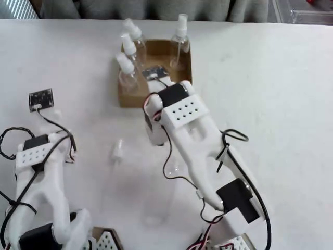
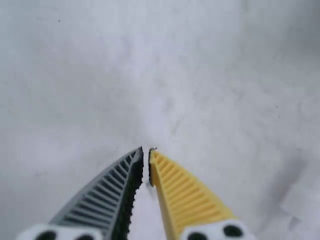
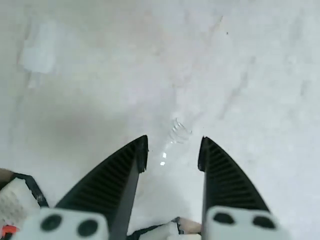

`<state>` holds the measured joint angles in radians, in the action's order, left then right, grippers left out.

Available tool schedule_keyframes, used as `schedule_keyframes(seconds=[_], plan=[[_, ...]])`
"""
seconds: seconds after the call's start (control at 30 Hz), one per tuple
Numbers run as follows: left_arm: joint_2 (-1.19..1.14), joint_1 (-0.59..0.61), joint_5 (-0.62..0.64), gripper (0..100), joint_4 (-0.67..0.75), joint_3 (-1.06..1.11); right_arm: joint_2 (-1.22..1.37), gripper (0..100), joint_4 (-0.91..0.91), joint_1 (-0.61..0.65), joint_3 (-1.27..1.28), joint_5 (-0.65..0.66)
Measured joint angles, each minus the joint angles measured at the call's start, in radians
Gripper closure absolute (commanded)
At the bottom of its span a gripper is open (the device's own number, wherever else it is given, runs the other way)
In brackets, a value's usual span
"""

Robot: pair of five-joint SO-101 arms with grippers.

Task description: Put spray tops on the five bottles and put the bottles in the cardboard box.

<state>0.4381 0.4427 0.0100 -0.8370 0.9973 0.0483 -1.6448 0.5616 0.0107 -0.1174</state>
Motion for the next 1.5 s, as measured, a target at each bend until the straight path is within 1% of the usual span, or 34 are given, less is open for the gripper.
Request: schedule_keyframes(seconds=[0.1,0.3,0.47,0.6,0.7,0.83,0.93,1.13,1.2,1.33,1.5], plan=[[0.000,0.002,0.000,96,0.000,0.000,-0.051,86.1,-0.028,-0.031,0.035,0.011],[0.000,0.000,0.000,96,0.000,0.000,-0.230,86.1,-0.031,-0.048,0.216,0.084],[0.000,-0.006,0.000,96,0.000,0.000,-0.311,86.0,0.064,-0.043,0.371,0.081],[0.000,-0.005,0.000,96,0.000,0.000,-0.315,84.8,0.135,0.035,0.468,-0.077],[0.000,-0.011,0.000,96,0.000,0.000,-0.325,77.9,0.167,0.124,0.474,-0.190],[0.000,-0.011,0.000,96,0.000,0.000,-0.327,66.1,0.173,0.258,0.480,-0.292],[0.000,-0.011,0.000,96,0.000,0.000,-0.327,66.0,0.173,0.321,0.480,-0.364],[0.000,-0.011,0.000,96,0.000,0.000,-0.327,67.6,0.178,0.324,0.503,-0.391],[0.000,-0.011,0.000,96,0.000,0.000,-0.327,67.7,0.212,0.319,0.523,-0.391],[0.000,-0.011,0.000,96,0.005,0.000,-0.327,67.7,0.256,0.259,0.574,-0.391],[0.000,-0.011,0.000,96,0.012,0.000,-0.327,70.7,0.269,0.249,0.586,-0.391]])
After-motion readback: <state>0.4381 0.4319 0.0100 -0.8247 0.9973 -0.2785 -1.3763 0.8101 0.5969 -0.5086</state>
